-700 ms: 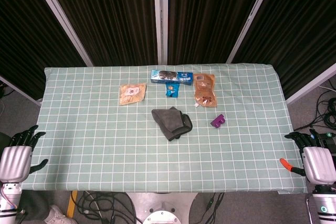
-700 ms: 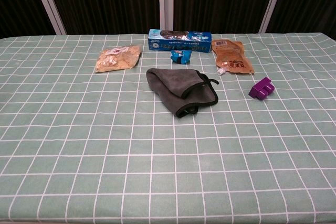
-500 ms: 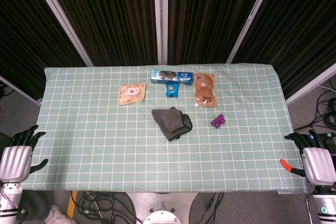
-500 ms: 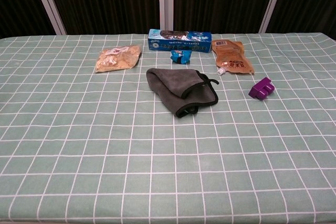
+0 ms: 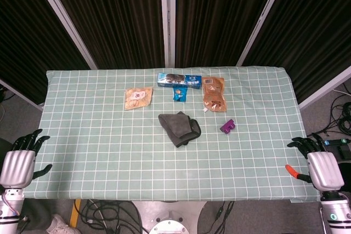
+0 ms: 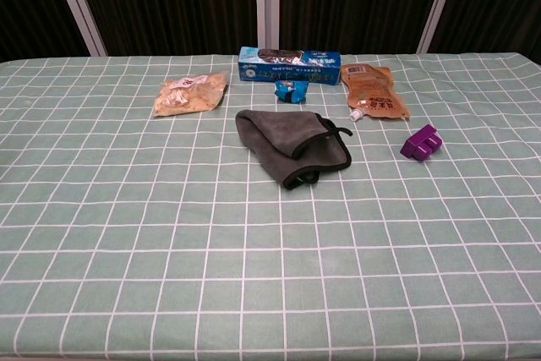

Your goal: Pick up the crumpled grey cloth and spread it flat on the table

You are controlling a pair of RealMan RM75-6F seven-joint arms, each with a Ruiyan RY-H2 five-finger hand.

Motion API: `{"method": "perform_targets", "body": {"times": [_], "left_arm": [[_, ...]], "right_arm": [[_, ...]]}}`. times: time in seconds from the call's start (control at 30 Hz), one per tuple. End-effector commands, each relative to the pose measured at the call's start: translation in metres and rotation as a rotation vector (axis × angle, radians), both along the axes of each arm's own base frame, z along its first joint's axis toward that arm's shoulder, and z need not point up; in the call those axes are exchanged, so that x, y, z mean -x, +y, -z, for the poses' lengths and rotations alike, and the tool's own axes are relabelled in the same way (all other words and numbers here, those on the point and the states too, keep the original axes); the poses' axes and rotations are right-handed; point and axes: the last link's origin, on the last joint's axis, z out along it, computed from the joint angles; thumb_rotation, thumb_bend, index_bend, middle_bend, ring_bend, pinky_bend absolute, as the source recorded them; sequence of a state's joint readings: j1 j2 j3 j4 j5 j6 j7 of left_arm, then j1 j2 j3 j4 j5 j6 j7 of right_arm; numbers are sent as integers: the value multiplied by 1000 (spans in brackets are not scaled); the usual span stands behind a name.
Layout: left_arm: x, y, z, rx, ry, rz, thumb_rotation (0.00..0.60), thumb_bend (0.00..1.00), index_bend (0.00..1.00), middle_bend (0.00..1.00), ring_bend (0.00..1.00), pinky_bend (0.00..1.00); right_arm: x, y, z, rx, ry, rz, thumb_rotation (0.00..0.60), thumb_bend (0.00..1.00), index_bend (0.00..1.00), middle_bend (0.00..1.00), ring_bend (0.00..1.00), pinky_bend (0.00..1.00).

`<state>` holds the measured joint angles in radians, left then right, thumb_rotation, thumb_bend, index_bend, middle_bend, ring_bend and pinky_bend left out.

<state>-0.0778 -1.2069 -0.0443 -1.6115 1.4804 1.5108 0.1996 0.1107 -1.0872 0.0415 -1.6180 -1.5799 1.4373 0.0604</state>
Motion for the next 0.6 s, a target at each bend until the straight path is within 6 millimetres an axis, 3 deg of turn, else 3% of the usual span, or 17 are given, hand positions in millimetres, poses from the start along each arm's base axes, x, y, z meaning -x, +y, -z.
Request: {"method": "perform_targets", "body": {"times": [0.03, 0.33, 0.6], "left_arm": [[-2, 4, 1, -4, -7, 13, 600, 125, 299, 230, 199, 220], [-8, 8, 4, -5, -20, 48, 600, 124, 300, 230, 198, 220], [-5, 5, 4, -3, -22, 30, 600, 124, 300, 230, 198, 220]], "right_arm": [[-14, -19, 14, -63, 8, -69, 598, 100, 401, 270, 215, 93], [-62, -94, 83, -263, -11, -208, 599, 100, 435, 270, 208, 93], [-104, -149, 153, -382, 50, -278, 600, 101, 355, 215, 170, 94]]}}
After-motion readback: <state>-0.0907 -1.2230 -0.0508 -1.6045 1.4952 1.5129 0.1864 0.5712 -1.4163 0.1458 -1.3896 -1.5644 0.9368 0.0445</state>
